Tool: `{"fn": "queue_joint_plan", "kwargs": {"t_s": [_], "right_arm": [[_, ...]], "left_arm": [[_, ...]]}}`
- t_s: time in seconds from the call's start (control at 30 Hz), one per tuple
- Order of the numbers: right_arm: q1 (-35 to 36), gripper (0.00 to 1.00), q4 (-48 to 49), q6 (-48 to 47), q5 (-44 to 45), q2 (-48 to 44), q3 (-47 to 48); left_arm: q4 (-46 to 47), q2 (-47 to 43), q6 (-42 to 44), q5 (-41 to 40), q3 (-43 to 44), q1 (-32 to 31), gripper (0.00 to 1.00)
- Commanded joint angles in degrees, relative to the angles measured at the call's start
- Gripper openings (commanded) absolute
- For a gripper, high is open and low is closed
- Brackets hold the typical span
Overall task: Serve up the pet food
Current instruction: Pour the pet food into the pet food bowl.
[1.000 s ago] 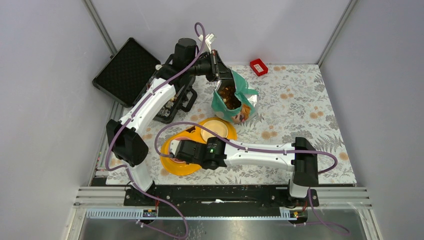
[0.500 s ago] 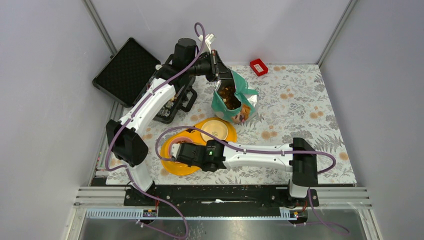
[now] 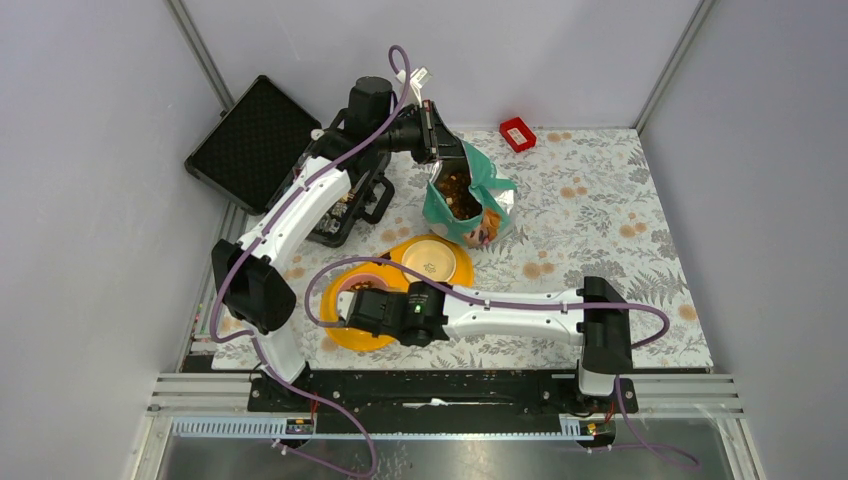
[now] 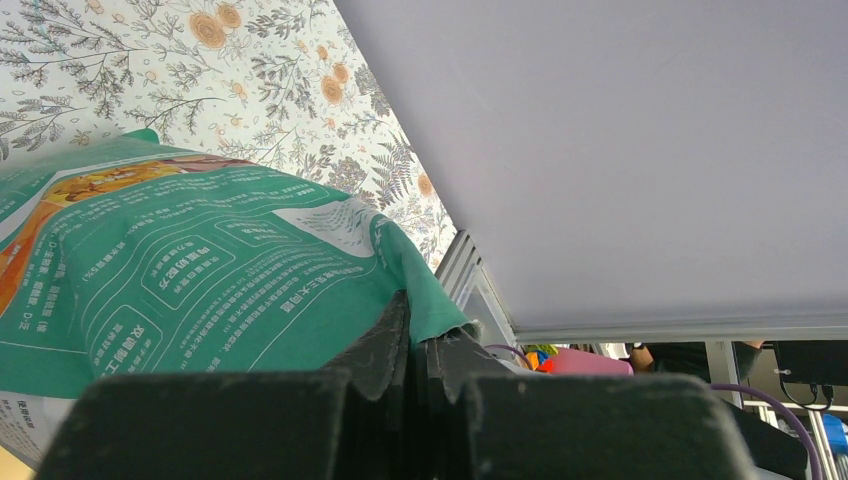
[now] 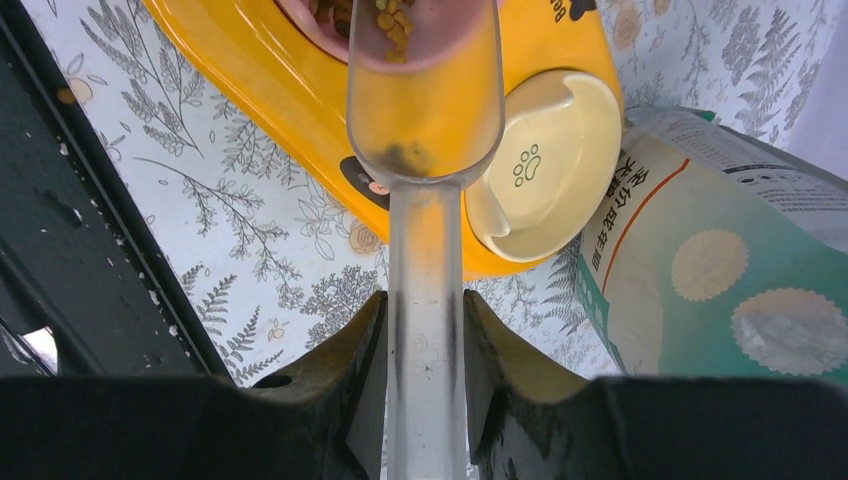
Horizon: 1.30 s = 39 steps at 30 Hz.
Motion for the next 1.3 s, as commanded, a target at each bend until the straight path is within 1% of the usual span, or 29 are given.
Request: {"fn": "queue_joint_plan", "kwargs": {"t_s": [0.0, 0.07, 0.13, 0.23, 0.4, 0.53, 0.63, 0.8, 0.9, 1.0, 1.1, 1.27], "right_arm": [[0.62, 0.0, 1.08, -0.5, 1.26, -2.31, 2.99], [0.75, 0.0, 0.99, 0.15, 0.08, -1.5, 0.33], [0.82, 0.0, -0.75, 0.09, 0.75, 0.27, -1.28], [0.75, 0.0, -4.13, -1.07, 4.16, 1.15, 1.08], [0.75, 0.0, -1.57, -1.46, 2.26, -3.0, 3.49], [0.75, 0.0, -2.93, -0.15, 0.98, -1.37, 1.81], [0.91, 0.0, -5.09, 0.1, 2.99, -0.45, 2.82], [0.88, 0.0, -2.96, -1.15, 3.27, -3.45, 4.94], [0.93, 0.0, -3.32, -0.86, 1.58, -2.75, 2.55], [1.25, 0.0, -5.35, -0.56, 3.57, -1.45, 0.94], [1.34, 0.0, -4.72, -1.33, 5.08, -3.0, 1.98], [1.35, 0.0, -3.74, -1.46, 4.65, -3.72, 3.54]], "left_arm": [[9.09, -5.88, -1.49, 0.1, 1.73, 1.86, 0.0], [9.05, -5.88, -1.4, 0.1, 1.69, 1.86, 0.0], [8.9, -5.93, -1.32, 0.19, 1.73, 1.86, 0.0], [8.66, -5.47, -1.35, 0.36, 2.48, 1.87, 0.0], [8.5, -5.09, -1.45, 0.33, 3.39, 1.86, 0.0], [8.62, -5.16, -1.52, 0.36, 2.86, 1.86, 0.0], [9.29, -5.24, -1.85, 0.37, 2.4, 1.86, 0.0], [10.32, -4.94, -2.79, 0.54, 2.25, 1.87, 0.0], [10.19, -5.11, -2.64, 0.47, 2.12, 1.86, 0.0], [9.83, -5.09, -2.21, 0.4, 2.23, 1.9, 0.0], [9.95, -5.0, -2.42, 0.26, 2.25, 1.86, 0.0], [10.45, -4.87, -3.08, 0.45, 2.33, 1.88, 0.0]]}}
